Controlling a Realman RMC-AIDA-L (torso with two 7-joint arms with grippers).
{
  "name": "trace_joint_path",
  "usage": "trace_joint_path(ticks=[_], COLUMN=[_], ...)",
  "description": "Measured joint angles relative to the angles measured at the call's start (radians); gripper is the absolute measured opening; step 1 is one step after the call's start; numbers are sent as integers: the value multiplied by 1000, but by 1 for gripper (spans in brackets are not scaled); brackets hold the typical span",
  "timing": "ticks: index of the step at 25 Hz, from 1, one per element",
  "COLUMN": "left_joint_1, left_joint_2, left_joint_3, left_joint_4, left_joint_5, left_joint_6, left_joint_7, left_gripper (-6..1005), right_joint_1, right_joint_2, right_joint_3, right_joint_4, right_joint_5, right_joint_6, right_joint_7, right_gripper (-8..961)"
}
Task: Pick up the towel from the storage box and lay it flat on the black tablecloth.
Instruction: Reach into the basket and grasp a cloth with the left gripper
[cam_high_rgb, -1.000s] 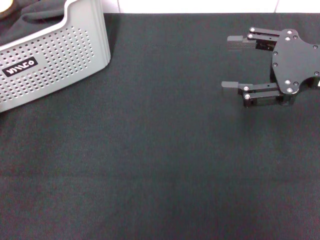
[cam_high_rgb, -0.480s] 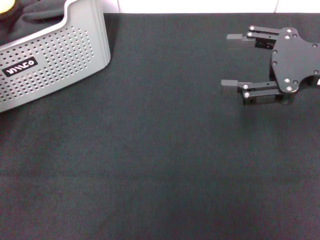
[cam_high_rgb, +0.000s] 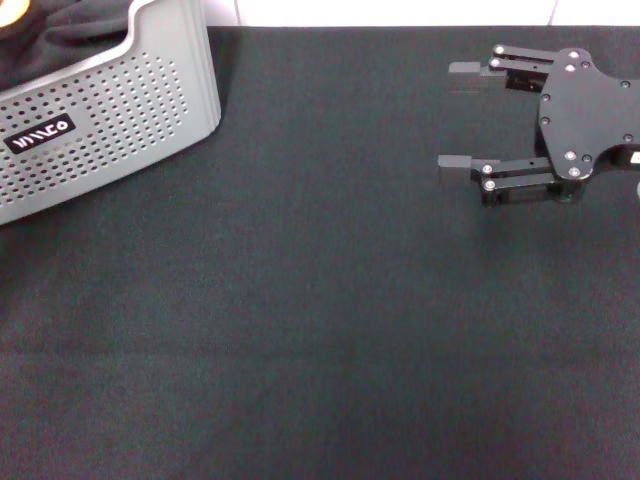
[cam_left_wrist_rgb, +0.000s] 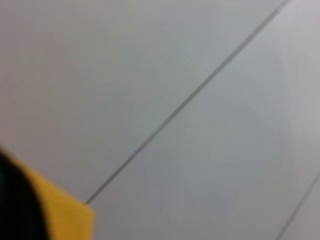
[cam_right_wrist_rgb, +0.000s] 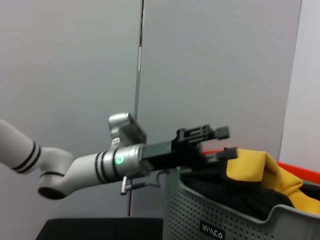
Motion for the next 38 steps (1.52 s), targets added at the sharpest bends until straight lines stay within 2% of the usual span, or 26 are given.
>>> trace_joint_path(ticks=[5, 6, 8, 12, 16, 17, 18, 22, 29, 30, 34, 38], left_joint_1=[-9, -4, 7, 59, 93, 93, 114, 148, 205, 207, 207, 227], left_joint_2=[-1, -2, -1, 3, 6, 6, 7, 7, 1, 0, 0, -2], left_joint_3=[42, 75, 105, 205, 234, 234, 227, 205, 209, 214, 223, 280], left_joint_4=[97, 175, 240, 448, 565, 565, 588, 596, 546, 514, 466, 453], left_joint_5=[-9, -19, -20, 11, 81, 81, 95, 98, 101, 92, 60, -40], left_joint_6=[-27, -73, -115, -283, -363, -363, -367, -374, -387, -386, -364, -359], left_joint_7=[-11, -23, -26, -5, 43, 43, 121, 257, 636, 725, 898, 1090], left_gripper=[694, 694, 694, 694, 694, 694, 694, 693, 693, 693, 693, 693], right_joint_1=[1, 2, 2, 2, 4, 5, 5, 8, 36, 40, 59, 68], right_joint_2=[-1, -1, -1, -1, -2, -2, -2, -2, -2, -2, -2, -3], right_joint_3=[5, 10, 20, 26, 32, 40, 42, 54, 71, 74, 80, 80], right_joint_4=[8, 10, 13, 16, 27, 30, 30, 40, 66, 71, 91, 100], right_joint_5=[1, 1, 1, 1, 1, 1, 1, 1, -6, -7, -8, -8], right_joint_6=[0, -1, -2, -2, 4, 5, 5, 5, 11, 11, 23, 42], right_joint_7=[0, 0, 0, 0, -9, -12, -13, -15, -17, -17, -16, -15], right_gripper=[808, 808, 808, 808, 808, 808, 808, 807, 807, 807, 807, 806])
